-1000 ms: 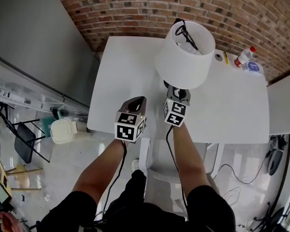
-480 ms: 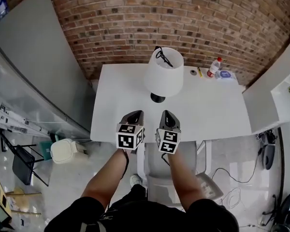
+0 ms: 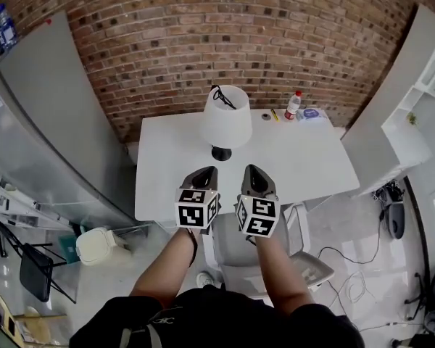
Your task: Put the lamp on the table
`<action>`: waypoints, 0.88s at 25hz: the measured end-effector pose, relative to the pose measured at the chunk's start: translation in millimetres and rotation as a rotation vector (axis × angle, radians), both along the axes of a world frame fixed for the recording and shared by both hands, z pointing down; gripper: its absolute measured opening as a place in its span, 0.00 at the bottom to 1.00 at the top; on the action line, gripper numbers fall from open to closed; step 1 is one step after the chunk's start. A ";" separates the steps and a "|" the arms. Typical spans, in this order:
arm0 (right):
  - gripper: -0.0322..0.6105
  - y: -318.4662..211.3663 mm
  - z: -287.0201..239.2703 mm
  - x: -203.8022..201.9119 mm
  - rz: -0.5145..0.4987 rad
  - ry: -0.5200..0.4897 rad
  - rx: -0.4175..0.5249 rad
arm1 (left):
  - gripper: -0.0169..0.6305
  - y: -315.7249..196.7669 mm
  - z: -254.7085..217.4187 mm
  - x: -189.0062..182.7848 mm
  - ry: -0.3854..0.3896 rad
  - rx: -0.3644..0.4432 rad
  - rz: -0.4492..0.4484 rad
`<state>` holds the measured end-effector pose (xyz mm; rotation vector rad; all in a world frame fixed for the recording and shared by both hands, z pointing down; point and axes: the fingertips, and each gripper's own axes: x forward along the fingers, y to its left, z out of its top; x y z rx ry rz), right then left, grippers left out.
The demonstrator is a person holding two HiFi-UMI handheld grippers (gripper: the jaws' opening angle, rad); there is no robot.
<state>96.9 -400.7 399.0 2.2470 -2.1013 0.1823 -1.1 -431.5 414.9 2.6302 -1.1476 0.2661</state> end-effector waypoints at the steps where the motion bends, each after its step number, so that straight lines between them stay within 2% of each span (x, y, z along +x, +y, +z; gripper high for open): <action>1: 0.05 5.0 -2.7 3.3 0.015 -0.010 -0.001 | 0.02 3.5 -3.6 2.6 0.003 0.006 0.006; 4: 0.05 17.9 -6.5 12.4 0.053 -0.039 -0.002 | 0.02 13.0 -9.3 11.3 0.010 0.019 0.030; 9: 0.05 27.3 -7.8 14.3 0.062 -0.054 -0.002 | 0.02 21.7 -13.8 16.4 -0.001 0.035 0.059; 22: 0.05 41.4 -19.4 -0.3 0.029 -0.001 0.021 | 0.02 35.7 -23.4 13.2 0.031 0.042 0.056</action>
